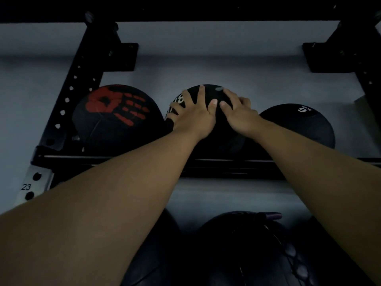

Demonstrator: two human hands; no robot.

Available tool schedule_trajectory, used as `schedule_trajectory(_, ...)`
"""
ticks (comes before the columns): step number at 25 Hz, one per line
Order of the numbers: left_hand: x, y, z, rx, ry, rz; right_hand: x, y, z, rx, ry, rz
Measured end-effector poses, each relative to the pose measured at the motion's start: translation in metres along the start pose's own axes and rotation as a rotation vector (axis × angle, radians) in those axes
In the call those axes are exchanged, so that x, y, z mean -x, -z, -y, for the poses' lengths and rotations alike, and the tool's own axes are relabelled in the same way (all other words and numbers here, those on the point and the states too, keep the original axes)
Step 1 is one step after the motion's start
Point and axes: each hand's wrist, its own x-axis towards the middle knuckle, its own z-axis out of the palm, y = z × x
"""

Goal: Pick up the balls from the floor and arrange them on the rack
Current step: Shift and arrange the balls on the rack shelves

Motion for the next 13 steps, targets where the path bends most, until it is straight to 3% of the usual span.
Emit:
schedule_trajectory(6, 0.0, 0.053, 0.051, -0.122, -0.119, -0.042, -0.005, -0.003, 0.046, 0.074, 0.082, -0.17)
schedule_trajectory(13, -0.01, 0.135, 0.171, -0.224, -0.026, -0.176, -0.017, -0.074, 0.167, 0.012, 0.247, -0.103)
